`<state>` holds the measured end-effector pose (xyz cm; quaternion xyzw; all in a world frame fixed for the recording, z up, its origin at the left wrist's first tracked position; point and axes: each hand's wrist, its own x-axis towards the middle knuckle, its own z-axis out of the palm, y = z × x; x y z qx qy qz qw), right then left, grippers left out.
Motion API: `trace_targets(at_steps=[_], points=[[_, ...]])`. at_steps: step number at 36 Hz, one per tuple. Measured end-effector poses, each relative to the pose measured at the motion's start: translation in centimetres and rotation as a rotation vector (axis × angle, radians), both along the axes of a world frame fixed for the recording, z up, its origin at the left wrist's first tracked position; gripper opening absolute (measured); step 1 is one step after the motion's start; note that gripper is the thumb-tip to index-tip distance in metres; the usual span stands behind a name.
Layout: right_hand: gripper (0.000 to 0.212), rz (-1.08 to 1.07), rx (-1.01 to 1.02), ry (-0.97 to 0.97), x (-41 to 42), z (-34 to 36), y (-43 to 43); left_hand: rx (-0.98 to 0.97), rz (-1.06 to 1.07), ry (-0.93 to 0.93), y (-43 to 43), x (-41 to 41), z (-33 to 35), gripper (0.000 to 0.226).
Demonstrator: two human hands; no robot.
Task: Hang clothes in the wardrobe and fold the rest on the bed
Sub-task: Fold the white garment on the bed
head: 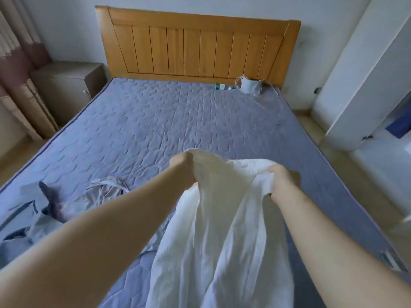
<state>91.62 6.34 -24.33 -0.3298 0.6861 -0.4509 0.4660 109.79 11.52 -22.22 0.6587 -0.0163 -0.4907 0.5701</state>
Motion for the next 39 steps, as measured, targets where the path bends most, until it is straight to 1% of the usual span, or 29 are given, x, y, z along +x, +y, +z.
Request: trace_targets(at_steps=[3,7,8,12,14,16,17,18,20,23,24,26,27,30,32,34,37,39], points=[[0.038,0.026,0.041,-0.005,1.3,-4.6,-4.5,0.054,0.007,-0.033,-5.8,1.1,-5.9,0.032],[0.04,0.038,0.062,-0.051,3.2,-10.0,-10.0,0.1,0.057,0.013,-11.3,2.6,-11.2,0.024],[0.04,0.048,0.061,-0.06,3.6,-11.2,-11.3,0.095,0.054,0.024,-12.2,2.9,-12.0,0.023],[0.034,0.096,0.013,-0.101,5.0,-14.7,-15.2,0.033,0.021,0.004,-15.2,3.8,-14.7,0.036],[0.026,0.121,0.007,-0.159,5.9,-16.2,-16.4,-0.023,0.019,0.026,-16.3,4.0,-15.9,0.037],[0.016,0.23,0.029,-0.25,6.6,-17.9,-17.2,-0.112,-0.065,0.081,-16.9,4.0,-17.3,0.037],[0.015,0.29,0.048,-0.302,6.8,-18.6,-17.2,-0.138,-0.143,0.086,-17.0,4.1,-18.3,0.038],[0.017,0.34,0.073,-0.339,7.1,-19.5,-17.2,-0.125,-0.235,0.052,-16.8,4.1,-19.4,0.04],[0.02,0.423,0.122,-0.352,7.5,-20.9,-16.4,-0.054,-0.39,-0.062,-15.9,4.3,-21.4,0.046],[0.022,0.481,0.183,-0.298,7.9,-23.0,-13.8,0.084,-0.542,-0.262,-13.2,4.9,-24.5,0.052],[0.032,0.48,0.212,-0.285,8.0,-23.7,-12.6,0.135,-0.584,-0.339,-11.9,5.2,-25.5,0.052],[0.064,0.476,0.282,-0.272,8.2,-25.1,-9.9,0.231,-0.664,-0.474,-8.9,5.7,-27.4,0.052],[0.068,0.49,0.317,-0.258,8.3,-25.5,-8.2,0.286,-0.709,-0.534,-7.3,6.0,-28.4,0.052],[0.06,0.562,0.393,-0.225,8.7,-26.4,-3.3,0.452,-0.827,-0.692,-2.3,7.1,-30.4,0.055],[0.057,0.599,0.456,-0.211,9.0,-27.1,0.1,0.527,-0.85,-0.725,0.8,7.8,-31.3,0.06],[0.056,0.625,0.496,-0.211,9.4,-27.6,3.4,0.578,-0.851,-0.719,4.0,8.3,-32.1,0.064],[0.058,0.632,0.567,-0.185,10.3,-29.4,7.5,0.631,-0.867,-0.639,8.2,8.9,-34.0,0.07],[0.062,0.63,0.584,-0.101,11.3,-30.3,9.9,0.694,-0.865,-0.579,10.5,8.8,-35.2,0.07]])
